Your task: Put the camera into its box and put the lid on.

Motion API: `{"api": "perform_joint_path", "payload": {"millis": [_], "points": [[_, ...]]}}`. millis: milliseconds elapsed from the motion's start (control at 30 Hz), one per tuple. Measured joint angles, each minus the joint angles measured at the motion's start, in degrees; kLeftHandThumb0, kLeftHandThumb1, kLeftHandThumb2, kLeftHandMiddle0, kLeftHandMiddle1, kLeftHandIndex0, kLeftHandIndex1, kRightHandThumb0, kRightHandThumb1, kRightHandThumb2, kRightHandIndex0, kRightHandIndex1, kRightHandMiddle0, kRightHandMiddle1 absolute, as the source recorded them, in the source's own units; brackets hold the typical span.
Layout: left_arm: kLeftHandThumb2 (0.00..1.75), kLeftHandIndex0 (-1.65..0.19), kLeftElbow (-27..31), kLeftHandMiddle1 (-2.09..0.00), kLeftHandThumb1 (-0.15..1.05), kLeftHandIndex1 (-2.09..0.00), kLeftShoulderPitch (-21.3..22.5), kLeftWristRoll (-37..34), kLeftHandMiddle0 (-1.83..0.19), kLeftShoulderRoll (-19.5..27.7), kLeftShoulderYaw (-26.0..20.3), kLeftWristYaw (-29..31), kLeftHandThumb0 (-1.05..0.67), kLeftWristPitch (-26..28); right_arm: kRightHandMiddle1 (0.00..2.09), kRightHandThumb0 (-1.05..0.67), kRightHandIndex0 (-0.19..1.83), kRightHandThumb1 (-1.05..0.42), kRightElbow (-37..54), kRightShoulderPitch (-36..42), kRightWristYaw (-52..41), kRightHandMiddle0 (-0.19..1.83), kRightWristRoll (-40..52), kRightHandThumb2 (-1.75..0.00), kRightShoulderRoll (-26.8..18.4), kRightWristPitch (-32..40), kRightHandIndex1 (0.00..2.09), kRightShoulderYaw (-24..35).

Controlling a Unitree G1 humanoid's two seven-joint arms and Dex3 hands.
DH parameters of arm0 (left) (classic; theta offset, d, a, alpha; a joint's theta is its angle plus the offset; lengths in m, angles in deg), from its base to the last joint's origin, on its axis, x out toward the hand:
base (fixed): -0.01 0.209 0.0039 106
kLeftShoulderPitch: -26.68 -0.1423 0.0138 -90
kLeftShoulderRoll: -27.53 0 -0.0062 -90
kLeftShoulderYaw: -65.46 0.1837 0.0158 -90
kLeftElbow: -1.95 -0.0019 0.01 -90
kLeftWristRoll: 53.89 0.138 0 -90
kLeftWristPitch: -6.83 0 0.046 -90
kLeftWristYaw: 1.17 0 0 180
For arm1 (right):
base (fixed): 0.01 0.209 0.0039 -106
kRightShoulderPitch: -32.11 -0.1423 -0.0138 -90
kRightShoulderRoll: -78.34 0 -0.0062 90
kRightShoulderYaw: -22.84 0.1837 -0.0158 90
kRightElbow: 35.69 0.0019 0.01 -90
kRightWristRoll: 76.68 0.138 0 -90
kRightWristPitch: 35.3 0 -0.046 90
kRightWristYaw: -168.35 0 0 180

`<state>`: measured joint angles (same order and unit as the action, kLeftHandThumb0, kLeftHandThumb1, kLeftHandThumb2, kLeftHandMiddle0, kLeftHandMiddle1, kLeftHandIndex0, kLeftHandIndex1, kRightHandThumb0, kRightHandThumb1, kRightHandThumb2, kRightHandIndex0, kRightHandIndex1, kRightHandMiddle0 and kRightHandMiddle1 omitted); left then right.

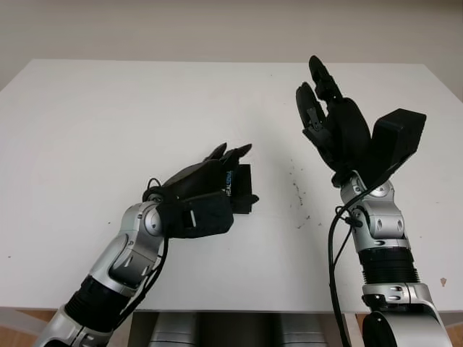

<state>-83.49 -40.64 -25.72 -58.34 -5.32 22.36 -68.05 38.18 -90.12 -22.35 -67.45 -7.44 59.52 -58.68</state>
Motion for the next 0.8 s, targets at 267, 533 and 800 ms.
{"api": "perform_joint_path", "payload": {"millis": [267, 533, 800], "points": [[0.55, 0.19, 2.5, 0.0, 1.05, 0.0, -1.5, -0.2, 0.19, 2.4, -1.3, 2.0, -0.74, 3.4, 0.06, -0.55, -0.06, -1.05, -0.1, 0.0, -0.4, -0.01, 0.0, -0.48, -0.2, 0.0, 0.06, 0.1], [0.53, 0.19, 2.6, 0.0, 1.05, 0.0, -2.7, -4.3, 0.19, 0.8, -4.8, -1.4, -0.73, 3.3, 0.06, -0.55, -0.07, -1.05, -0.2, -0.4, -0.7, 0.0, 0.1, -0.48, -0.2, 0.0, 0.05, 0.2], [0.63, 0.19, -1.7, 0.0, 1.05, 0.0, 2.4, -16.6, 0.19, -3.2, -16.7, -9.3, -0.76, -3.3, 0.05, -0.56, -0.07, -1.05, -0.3, -0.4, -0.7, -0.03, 0.1, -0.48, -0.2, -0.3, 0.05, 0.3]]}}
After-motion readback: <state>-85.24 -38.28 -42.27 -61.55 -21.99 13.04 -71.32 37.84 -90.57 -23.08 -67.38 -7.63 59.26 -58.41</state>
